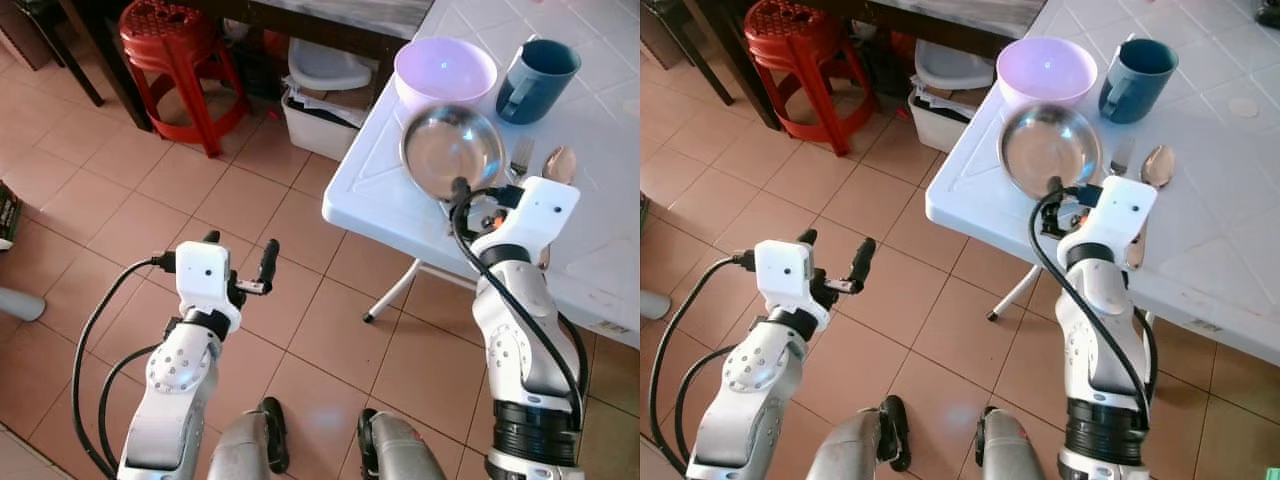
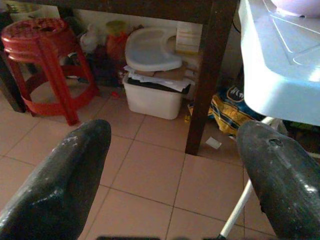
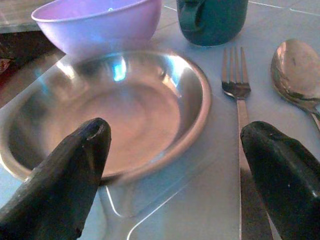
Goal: Setting the table
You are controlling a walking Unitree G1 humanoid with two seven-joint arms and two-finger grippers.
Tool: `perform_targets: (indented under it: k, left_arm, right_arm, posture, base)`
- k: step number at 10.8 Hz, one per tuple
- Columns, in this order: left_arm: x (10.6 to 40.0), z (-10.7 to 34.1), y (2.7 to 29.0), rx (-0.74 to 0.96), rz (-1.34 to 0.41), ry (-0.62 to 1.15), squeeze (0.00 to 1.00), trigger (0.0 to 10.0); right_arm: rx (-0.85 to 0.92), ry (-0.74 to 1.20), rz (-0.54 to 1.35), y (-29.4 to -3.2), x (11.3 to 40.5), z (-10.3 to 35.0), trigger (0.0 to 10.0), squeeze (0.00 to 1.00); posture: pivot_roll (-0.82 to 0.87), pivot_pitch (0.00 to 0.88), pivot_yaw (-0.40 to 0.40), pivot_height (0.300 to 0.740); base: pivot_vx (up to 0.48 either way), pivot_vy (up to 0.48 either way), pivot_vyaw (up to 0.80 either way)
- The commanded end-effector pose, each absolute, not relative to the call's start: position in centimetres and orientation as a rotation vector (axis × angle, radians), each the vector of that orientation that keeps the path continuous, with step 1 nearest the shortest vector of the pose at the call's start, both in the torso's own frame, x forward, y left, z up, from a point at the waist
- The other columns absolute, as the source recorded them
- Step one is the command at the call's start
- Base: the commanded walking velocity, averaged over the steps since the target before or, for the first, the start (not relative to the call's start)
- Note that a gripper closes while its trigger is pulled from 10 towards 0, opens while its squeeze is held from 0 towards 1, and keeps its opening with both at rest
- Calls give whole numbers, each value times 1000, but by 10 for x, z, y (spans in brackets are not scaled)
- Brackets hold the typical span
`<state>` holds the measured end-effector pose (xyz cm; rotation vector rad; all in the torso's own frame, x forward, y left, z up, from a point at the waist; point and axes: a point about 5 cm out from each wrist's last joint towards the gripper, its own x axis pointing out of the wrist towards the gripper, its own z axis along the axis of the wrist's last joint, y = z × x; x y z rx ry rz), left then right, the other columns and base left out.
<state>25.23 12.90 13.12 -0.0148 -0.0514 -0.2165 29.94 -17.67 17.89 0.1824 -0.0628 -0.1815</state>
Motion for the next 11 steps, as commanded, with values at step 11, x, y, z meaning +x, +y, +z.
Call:
perform_targets:
  k: [11]
  left_arm:
    - [252, 127, 132, 23, -244, -32, 0, 10000]
  right_arm:
    - [301, 9, -208, -184, 326, 177, 10000, 0]
  posture:
    - [-41, 272, 53, 740]
  base:
    - [0, 0, 0]
